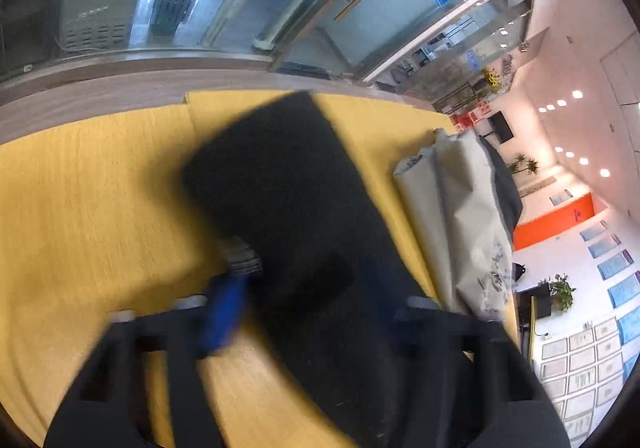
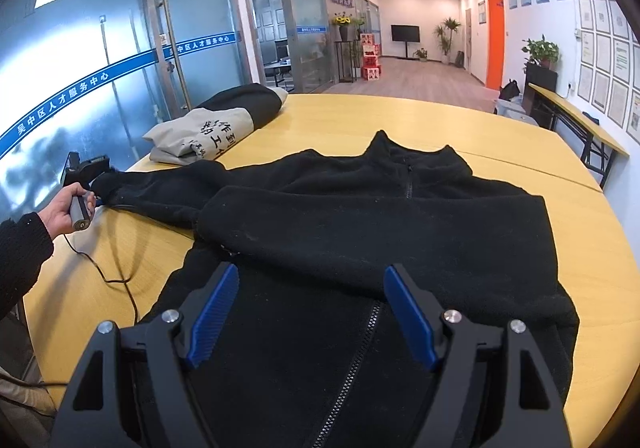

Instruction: Fold clothes

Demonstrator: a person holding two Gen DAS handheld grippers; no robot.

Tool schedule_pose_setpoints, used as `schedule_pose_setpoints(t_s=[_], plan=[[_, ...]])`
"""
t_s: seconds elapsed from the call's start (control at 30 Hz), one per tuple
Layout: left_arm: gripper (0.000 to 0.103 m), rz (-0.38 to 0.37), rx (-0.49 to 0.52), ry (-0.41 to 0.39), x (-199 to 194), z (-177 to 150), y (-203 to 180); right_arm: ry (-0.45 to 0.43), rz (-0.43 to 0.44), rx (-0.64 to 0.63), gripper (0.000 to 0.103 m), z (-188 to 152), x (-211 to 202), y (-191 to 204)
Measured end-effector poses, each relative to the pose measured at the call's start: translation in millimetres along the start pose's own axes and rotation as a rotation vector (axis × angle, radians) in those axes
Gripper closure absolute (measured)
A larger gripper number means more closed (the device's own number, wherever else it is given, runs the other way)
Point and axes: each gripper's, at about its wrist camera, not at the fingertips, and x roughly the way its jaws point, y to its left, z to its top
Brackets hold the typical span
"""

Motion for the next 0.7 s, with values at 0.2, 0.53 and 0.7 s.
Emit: schedule_pose_setpoints(t_s=[0.2, 0.53, 0.7], plan=[[0.097, -0.183, 0.018, -0.015, -15.0, -5.6, -10.8, -0.034, -0.007, 0.038, 0.023, -1.7, -10.7, -8.2], [0.097, -0.553, 0.320, -0.165, -193.2, -61.8, -161.6, -0.231, 0.012, 0.048, 0.023, 22.1, -82.7, -24.8], [0.096, -0.727, 0.519, -0.080, -250.3, -169.0, -264.1, -0.305, 0.011, 0.126, 0.023, 21.9, -110.0, -46.7]])
